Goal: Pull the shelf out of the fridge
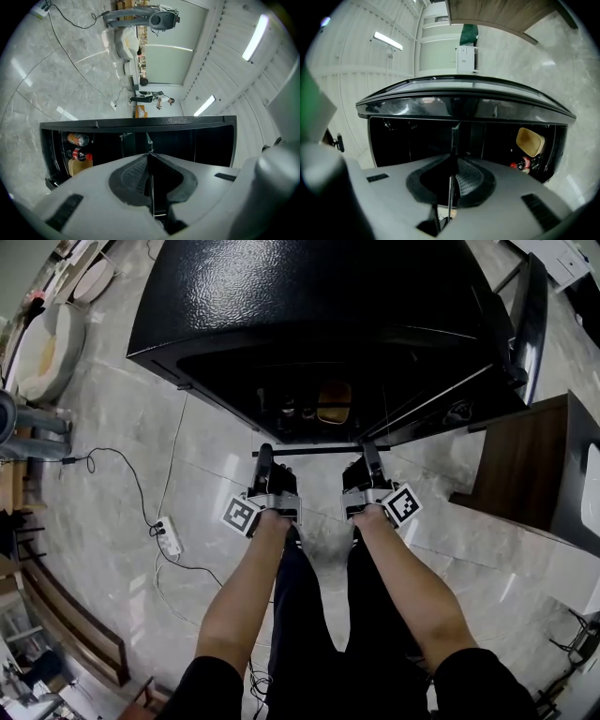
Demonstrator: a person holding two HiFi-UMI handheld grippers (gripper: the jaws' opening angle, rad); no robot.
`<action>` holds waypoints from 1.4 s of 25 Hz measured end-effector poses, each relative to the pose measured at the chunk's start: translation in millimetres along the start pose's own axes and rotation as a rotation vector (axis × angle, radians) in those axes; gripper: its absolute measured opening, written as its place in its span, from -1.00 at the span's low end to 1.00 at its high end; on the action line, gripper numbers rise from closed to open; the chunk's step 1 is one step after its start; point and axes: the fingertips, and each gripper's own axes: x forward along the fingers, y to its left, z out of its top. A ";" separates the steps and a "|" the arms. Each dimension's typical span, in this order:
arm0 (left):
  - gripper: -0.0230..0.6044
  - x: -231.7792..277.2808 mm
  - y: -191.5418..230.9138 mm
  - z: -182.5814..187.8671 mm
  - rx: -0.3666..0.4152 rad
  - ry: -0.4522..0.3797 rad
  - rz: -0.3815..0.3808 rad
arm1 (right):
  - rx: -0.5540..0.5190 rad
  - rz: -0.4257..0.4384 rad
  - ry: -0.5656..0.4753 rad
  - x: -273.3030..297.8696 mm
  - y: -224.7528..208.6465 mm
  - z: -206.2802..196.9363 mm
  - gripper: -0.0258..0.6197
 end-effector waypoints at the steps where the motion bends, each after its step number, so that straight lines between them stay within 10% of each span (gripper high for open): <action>1: -0.81 -1.6 0.3 0.2 0.000 -0.002 0.002 | 0.002 -0.001 -0.001 -1.3 -0.3 -0.7 -0.80; 35: -0.81 -48.0 -5.1 -13.9 0.013 0.036 -0.070 | -0.051 0.034 0.026 -55.7 3.2 -11.6 -0.80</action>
